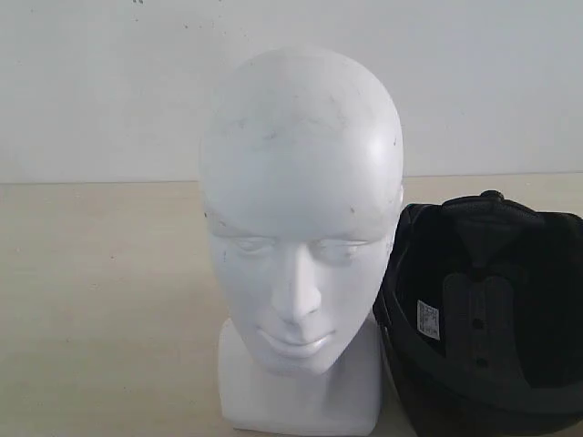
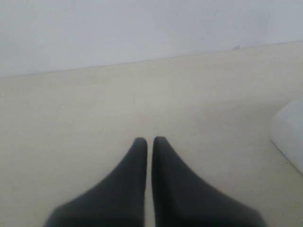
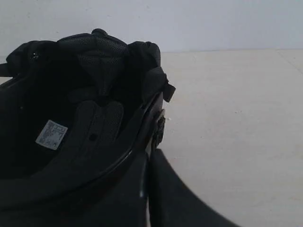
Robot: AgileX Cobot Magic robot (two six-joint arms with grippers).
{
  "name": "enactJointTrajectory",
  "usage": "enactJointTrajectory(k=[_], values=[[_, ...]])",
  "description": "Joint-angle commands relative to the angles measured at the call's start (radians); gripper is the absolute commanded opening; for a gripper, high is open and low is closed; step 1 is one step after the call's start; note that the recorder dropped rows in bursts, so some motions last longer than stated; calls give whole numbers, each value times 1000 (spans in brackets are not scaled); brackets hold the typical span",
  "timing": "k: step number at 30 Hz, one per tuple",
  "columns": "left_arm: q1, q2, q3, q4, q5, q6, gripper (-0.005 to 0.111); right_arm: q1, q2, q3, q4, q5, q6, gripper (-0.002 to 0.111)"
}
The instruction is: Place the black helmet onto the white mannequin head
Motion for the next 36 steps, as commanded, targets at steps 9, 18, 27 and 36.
enactJointTrajectory(k=[9,18,27,36], values=[[3,-3,4,-7,-2,-7,4,-5,-4,-1,1,-379,-4,0],[3,-3,4,-7,-2,-7,4,-5,124,-340,-3,-186,-181,0],[3,-3,4,-7,-2,-7,4,-5,637,-614,-3,-36,-181,0],[3,-3,4,-7,-2,-7,4,-5,753,-614,167,-65,-98,0]])
